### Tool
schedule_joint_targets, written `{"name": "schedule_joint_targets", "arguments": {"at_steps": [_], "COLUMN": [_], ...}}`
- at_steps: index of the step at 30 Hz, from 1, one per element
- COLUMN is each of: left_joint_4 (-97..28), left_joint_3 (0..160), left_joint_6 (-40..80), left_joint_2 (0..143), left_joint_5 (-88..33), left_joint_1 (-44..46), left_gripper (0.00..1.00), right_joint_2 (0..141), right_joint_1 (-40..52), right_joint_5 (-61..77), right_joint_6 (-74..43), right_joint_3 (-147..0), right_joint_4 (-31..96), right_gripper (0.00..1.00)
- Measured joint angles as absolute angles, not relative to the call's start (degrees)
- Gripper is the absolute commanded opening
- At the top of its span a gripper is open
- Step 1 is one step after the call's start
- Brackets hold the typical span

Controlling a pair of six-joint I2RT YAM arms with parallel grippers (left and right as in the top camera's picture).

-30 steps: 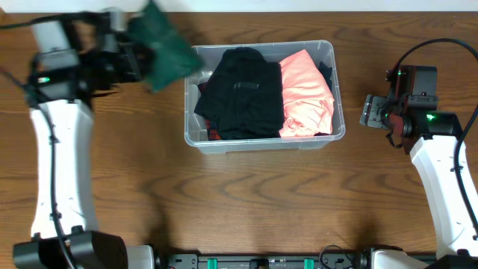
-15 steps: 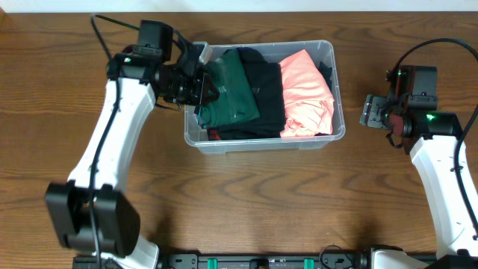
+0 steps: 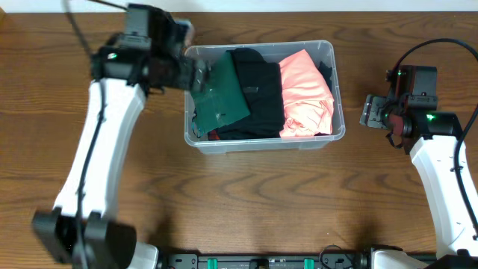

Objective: Pack container
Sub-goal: 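Carry the green garment into the container's left side and release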

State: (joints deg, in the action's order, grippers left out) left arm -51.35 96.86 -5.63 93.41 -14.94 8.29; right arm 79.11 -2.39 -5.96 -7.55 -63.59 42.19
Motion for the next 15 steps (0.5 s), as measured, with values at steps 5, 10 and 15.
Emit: {"name": "schedule_joint_targets", "arguments": {"at_steps": [5, 10, 15], "left_joint_4": [-50.74, -50.74, -50.76], "left_joint_3": [98.08, 97.73, 97.17], "left_joint_6": [-5.98, -6.22, -6.22], "left_joint_2": [89.82, 93.84, 101.19], "left_joint_5": [-13.02, -12.19, -11.94], "left_joint_1": [9.43, 13.17, 17.82], "left_gripper": [0.19, 0.19, 0.19], "right_joint_2": [79.11, 79.11, 79.11], "right_joint_1": [-2.39, -2.39, -2.39], "right_joint_5": [-5.96, -5.96, -5.96], "right_joint_6": [-7.55, -7.55, -7.53], "right_joint_3": [-63.59, -63.59, -63.59], "right_joint_4": [42.15, 42.15, 42.17], "right_gripper": [0.76, 0.76, 0.76]}}
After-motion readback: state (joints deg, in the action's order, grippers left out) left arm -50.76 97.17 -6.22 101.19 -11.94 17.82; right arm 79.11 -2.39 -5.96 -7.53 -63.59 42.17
